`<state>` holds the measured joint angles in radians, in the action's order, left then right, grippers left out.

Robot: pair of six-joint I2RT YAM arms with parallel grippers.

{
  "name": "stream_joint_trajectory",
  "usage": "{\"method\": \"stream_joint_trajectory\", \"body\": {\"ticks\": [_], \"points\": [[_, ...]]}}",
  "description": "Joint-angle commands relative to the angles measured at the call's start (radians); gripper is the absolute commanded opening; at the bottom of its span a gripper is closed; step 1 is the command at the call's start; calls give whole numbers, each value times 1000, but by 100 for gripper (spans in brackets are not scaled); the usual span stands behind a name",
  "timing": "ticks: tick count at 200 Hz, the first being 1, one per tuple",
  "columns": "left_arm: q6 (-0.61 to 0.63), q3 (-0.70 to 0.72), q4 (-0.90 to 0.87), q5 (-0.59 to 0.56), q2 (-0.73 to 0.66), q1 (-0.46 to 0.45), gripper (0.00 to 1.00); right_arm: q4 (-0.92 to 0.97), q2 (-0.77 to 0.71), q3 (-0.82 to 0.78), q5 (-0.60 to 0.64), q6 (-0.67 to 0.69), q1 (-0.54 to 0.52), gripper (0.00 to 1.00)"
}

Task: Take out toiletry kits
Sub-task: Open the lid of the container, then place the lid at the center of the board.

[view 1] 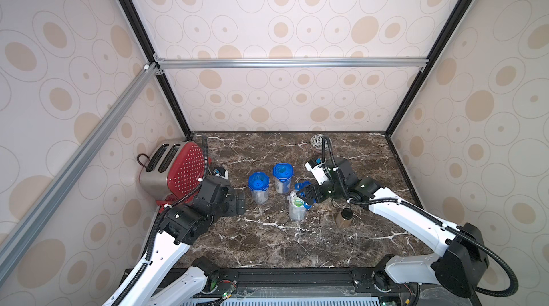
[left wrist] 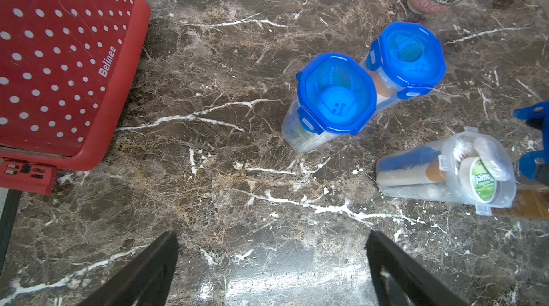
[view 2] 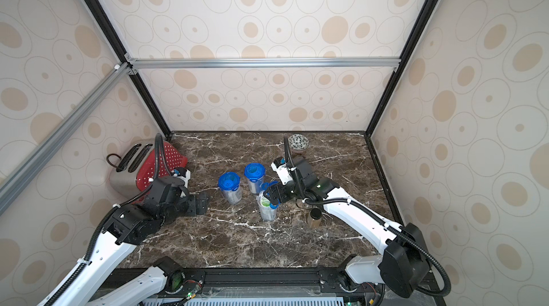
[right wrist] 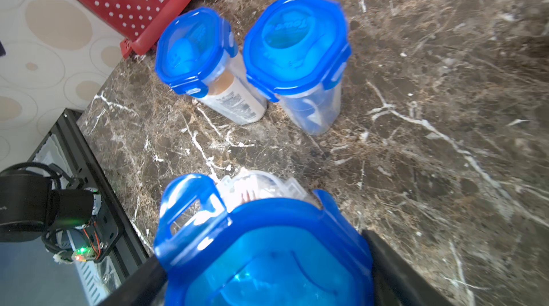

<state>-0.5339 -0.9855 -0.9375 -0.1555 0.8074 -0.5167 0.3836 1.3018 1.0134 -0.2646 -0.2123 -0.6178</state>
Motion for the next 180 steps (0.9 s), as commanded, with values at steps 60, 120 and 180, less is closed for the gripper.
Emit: {"method": "stream_joint_trajectory", "body": {"ticks": [60,120,180], "points": [[5,-1,-37,-18,-9,4,99,302,172,135,351,-3,90,86],[5,-2,-37,-18,-2,4,99,325,412,255,413,4,129,86],[6,-1,-36,-15,4,4,99,331,582,345,409,10,142,88]]}}
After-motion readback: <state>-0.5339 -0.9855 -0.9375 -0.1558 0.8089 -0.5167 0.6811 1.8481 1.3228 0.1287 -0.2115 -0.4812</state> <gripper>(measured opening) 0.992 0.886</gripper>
